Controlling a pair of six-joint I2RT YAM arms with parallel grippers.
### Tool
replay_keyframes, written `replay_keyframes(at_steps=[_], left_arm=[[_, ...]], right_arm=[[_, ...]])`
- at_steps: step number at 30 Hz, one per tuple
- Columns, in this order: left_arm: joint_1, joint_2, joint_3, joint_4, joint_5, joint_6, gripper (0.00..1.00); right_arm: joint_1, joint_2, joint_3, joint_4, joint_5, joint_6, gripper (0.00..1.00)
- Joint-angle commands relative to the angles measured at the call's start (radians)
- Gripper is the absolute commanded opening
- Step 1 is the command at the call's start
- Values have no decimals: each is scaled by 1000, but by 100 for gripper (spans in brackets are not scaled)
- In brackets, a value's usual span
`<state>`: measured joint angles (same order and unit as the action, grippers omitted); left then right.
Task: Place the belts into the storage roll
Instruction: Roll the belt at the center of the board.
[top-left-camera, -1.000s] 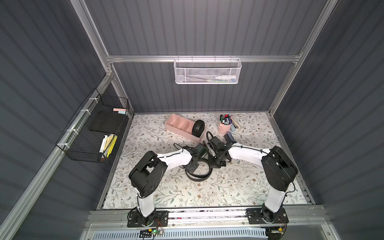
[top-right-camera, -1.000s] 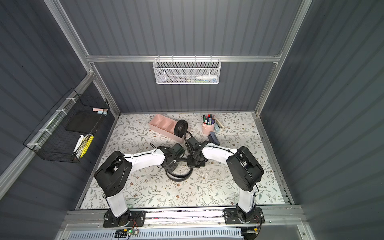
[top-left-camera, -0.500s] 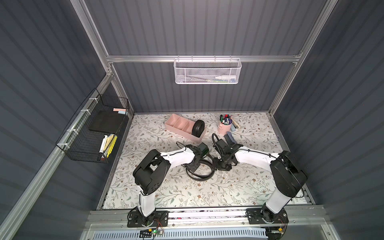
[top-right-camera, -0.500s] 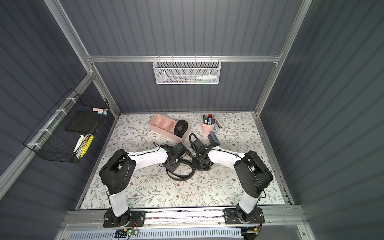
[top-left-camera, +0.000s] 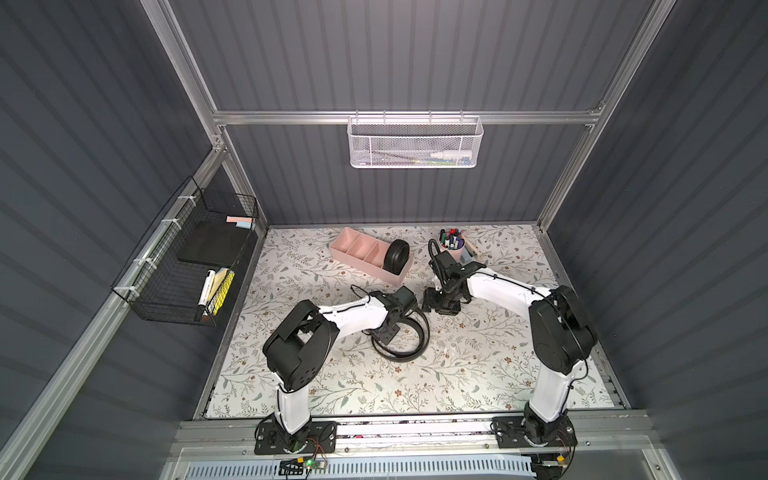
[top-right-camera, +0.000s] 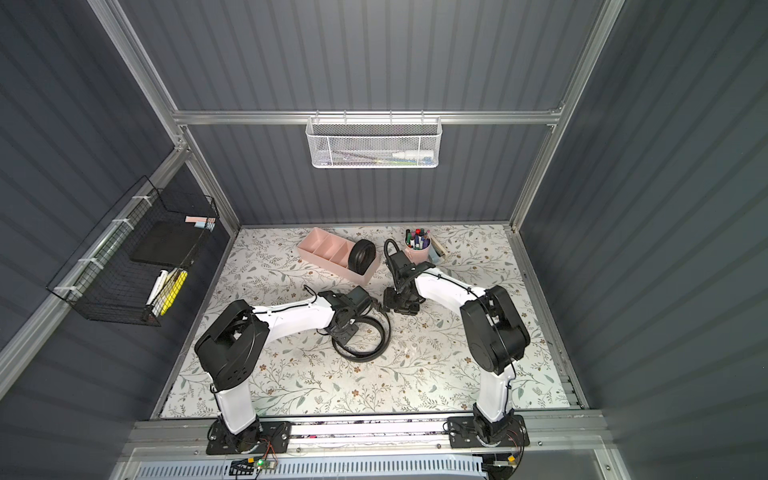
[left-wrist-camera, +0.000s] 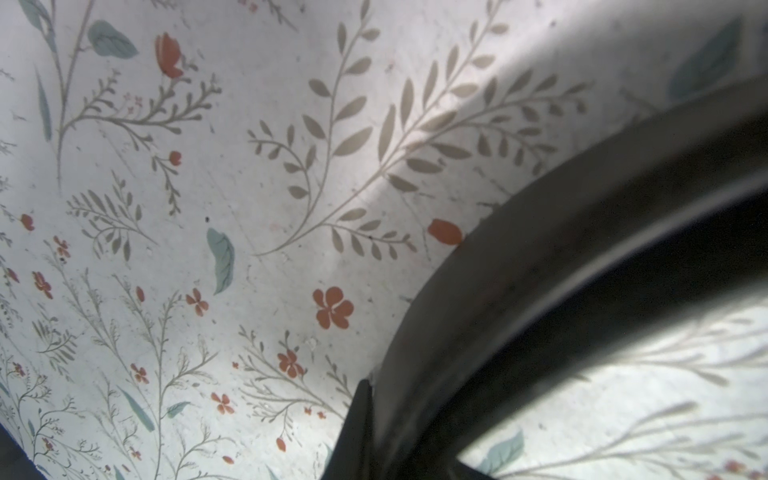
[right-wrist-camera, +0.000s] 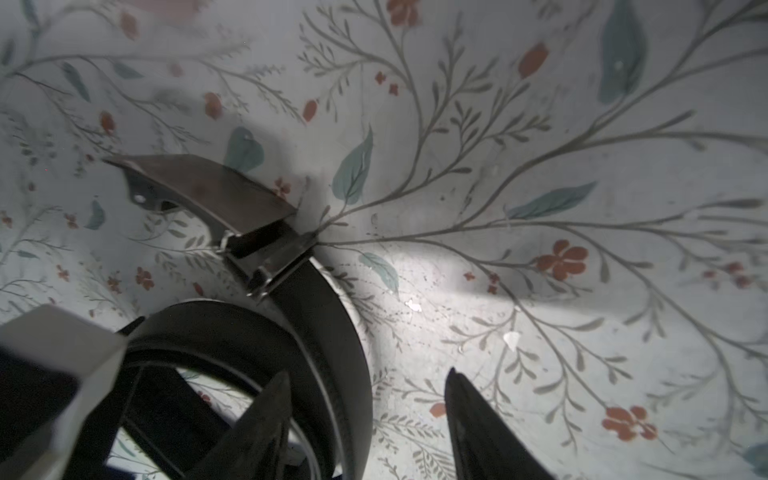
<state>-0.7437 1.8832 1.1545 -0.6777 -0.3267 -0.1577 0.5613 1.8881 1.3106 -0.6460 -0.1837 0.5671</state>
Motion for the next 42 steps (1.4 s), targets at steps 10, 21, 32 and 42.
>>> replay_keyframes(at_steps=[10,21,32,42], left_arm=[[26,163,-102,-110,28,-7,18],[151,265,62,-204,-32,36,25],[181,310,159,-251,-102,62,24],[236,324,160,-253,-131,58,24]], right_arm=[[20,23,-115,-91,41,-54,21],[-64,-60,-224,-196,204,-170,1],[-246,-117,-289,-251,289,-234,1],[-344,-115,-294,-250,289,-228,1]])
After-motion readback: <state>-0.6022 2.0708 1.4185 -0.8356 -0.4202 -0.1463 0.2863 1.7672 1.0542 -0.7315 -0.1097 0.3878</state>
